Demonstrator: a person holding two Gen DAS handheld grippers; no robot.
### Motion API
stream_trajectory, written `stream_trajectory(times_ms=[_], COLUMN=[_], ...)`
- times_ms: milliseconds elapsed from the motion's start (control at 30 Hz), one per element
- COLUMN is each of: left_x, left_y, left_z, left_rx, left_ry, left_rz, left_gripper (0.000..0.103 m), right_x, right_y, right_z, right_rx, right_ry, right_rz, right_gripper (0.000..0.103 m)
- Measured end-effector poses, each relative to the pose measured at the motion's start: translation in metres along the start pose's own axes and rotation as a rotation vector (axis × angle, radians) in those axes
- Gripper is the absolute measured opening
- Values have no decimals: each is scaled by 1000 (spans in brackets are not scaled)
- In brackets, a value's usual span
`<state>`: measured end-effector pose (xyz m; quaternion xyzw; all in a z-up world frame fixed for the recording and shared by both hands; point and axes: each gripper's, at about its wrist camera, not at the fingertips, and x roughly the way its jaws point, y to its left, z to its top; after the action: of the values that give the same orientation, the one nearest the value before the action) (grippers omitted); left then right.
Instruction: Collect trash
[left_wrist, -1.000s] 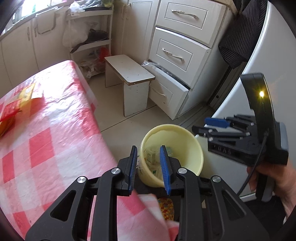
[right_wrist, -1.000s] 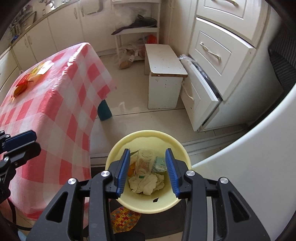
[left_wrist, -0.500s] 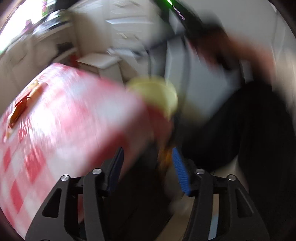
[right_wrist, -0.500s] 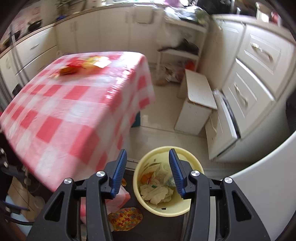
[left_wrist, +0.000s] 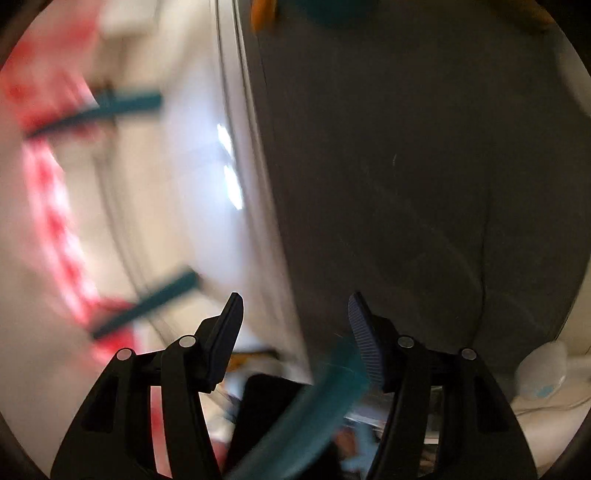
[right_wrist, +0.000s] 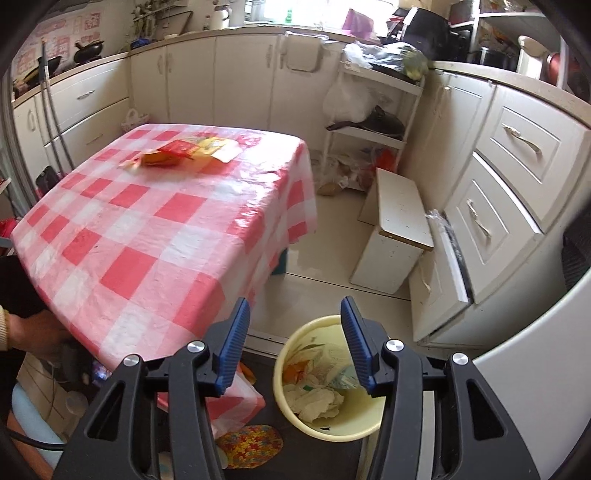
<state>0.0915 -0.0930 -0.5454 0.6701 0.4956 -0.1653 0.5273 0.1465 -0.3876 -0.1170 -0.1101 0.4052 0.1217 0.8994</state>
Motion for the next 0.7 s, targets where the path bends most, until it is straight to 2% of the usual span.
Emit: stream_trajectory(times_ms=[67, 133, 167, 233, 300, 333, 433, 567, 600, 700], left_x=[26, 32, 32, 30, 33, 37, 55, 51, 48, 44], left_y=[36, 65, 75, 85, 91, 97, 124, 147, 145, 130], left_z=[11, 25, 38, 64, 98, 111, 131, 137, 137, 144], left_rx=[-218, -356, -382, -363, -317, -315, -383, -437, -429, -310], left_ry=[52, 19, -22, -101, -191, -221, -266, -447, -484, -582], left_rz=[-118, -143, -138, -98, -31, -22, -71, -113, -109, -117], left_gripper=[57, 57, 57, 59, 69, 70, 70, 70, 70, 70], right_x=[0, -2, -4, -7, -8, -6, 0, 8, 9, 13], right_y=[-13, -26, -34, -43, -51, -53, -54, -60, -65, -77], right_z=[-2, -4, -6, -9, -11, -11, -12, -13, -14, -17], right_rx=[43, 83, 109, 140, 166, 174, 173, 195, 214, 277], right_ry=[9, 12, 10, 6, 5, 8, 23, 35, 36, 44], right_rz=[-28, -42, -50, -62, -66, -63, -54, -32, -27, -21], right_gripper=[56, 56, 56, 57, 58, 58, 58, 58, 58, 58])
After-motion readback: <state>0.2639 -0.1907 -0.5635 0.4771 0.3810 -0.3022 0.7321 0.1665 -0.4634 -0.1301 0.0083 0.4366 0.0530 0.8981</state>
